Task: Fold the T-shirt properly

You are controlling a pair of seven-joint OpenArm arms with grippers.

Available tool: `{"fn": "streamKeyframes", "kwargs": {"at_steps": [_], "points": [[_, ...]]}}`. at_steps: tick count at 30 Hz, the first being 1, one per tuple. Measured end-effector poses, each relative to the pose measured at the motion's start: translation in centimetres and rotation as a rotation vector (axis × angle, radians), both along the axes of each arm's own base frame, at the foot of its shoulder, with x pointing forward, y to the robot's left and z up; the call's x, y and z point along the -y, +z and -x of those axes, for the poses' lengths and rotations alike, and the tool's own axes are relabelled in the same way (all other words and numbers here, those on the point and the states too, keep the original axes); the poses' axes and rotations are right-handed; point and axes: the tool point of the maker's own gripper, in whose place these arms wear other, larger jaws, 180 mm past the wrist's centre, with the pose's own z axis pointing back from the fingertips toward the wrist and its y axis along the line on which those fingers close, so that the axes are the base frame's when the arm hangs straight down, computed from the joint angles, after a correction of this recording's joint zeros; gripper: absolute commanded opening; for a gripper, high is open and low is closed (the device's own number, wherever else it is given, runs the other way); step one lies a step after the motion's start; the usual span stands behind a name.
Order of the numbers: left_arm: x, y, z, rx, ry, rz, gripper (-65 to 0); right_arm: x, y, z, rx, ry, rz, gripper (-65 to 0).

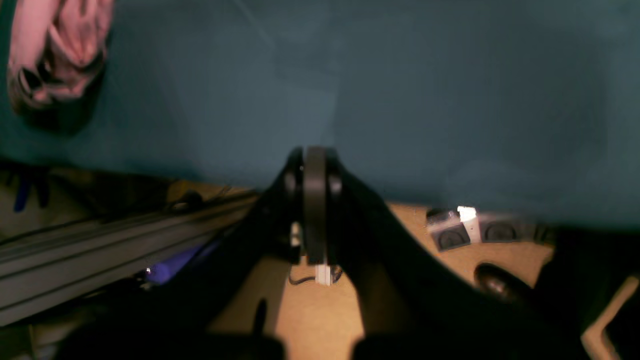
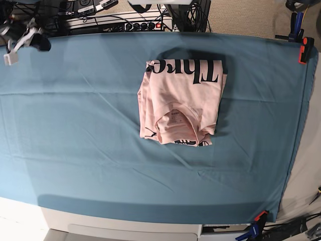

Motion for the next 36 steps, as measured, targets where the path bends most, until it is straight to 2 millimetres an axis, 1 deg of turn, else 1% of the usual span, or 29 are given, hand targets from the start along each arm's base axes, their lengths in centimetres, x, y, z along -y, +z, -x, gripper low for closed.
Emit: {"fn": "streamKeyframes", "kwargs": {"at_steps": [3, 4, 7, 10, 12, 14, 15, 16, 17, 19, 20, 22, 24, 26, 28, 30, 32, 34, 36], "points": [[0.4, -1.0, 0.4, -0.012, 0.019, 0.013, -57.7, -0.9, -1.7, 3.5, -0.096, -0.026, -0.022, -65.0], [0.5, -1.3, 0.2, -0.016, 0.021, 0.024, -57.7, -1.2, -2.1, 4.3, -0.115, -0.035, -0.03, -65.0], [0.9, -2.1, -0.2, -0.033, 0.036, 0.064, -57.7, -2.0, -3.0, 5.8, -0.149, -0.062, -0.047, -65.0], [0.7, -3.3, -0.5, -0.037, 0.047, 0.07, -57.7, -1.9, -4.8, 8.0, -0.229, -0.096, -0.037, -65.0], [0.6, -4.3, -0.8, -0.035, 0.074, 0.075, -57.7, -1.6, -7.0, 10.5, -0.34, -0.119, -0.041, -65.0], [0.6, -5.3, -1.3, -0.03, 0.125, 0.082, -57.7, -1.5, -9.8, 14.0, -0.482, -0.13, -0.035, -65.0], [0.5, -5.9, -1.5, -0.029, 0.151, 0.083, -57.7, -1.1, -11.4, 15.3, -0.524, -0.153, -0.011, -65.0], [0.3, -6.6, -1.8, -0.024, 0.176, 0.078, -57.7, -0.8, -12.9, 16.3, -0.548, -0.18, 0.011, -65.0], [-0.1, -7.4, -2.1, -0.014, 0.195, 0.068, -57.7, -0.9, -14.5, 17.5, -0.578, -0.194, 0.02, -65.0], [-1.0, -9.4, -3.1, 0.026, 0.219, 0.032, -57.7, -1.5, -17.7, 19.4, -0.63, -0.206, 0.04, -65.0], [-1.0, -10.4, -3.9, 0.059, 0.252, 0.029, -57.7, -2.2, -19.2, 19.9, -0.643, -0.205, 0.04, -65.0], [-0.7, -12.3, -5.6, 0.133, 0.35, 0.037, -57.7, -3.8, -21.9, 20.1, -0.643, -0.183, 0.04, -65.0], [-0.9, -14.3, -6.8, 0.201, 0.425, 0.011, -57.7, -5.3, -24.3, 19.3, -0.621, -0.133, 0.053, -65.0], [-2.0, -16.6, -7.2, 0.244, 0.471, -0.059, -57.7, -6.7, -26.0, 17.0, -0.534, -0.077, 0.066, -65.0], [-3.6, -18.9, -7.4, 0.273, 0.514, -0.159, -57.7, -7.9, -27.2, 14.9, -0.482, 0.003, 0.083, -65.0], [-4.8, -21.0, -8.2, 0.294, 0.592, -0.27, -57.7, -7.5, -28.7, 14.0, -0.523, 0.068, 0.203, -65.0], [-5.2, -22.9, -8.8, 0.29, 0.656, -0.365, -57.7, -7.2, -29.5, 12.5, -0.537, 0.072, 0.289, -65.0], [-4.7, -24.3, -9.1, 0.271, 0.705, -0.436, -57.7, -7.0, -30.0, 10.8, -0.527, 0.046, 0.357, -65.0], [-3.6, -25.2, -9.6, 0.274, 0.741, -0.455, -57.7, -7.3, -30.3, 9.4, -0.509, 0.022, 0.388, -65.0]]}}
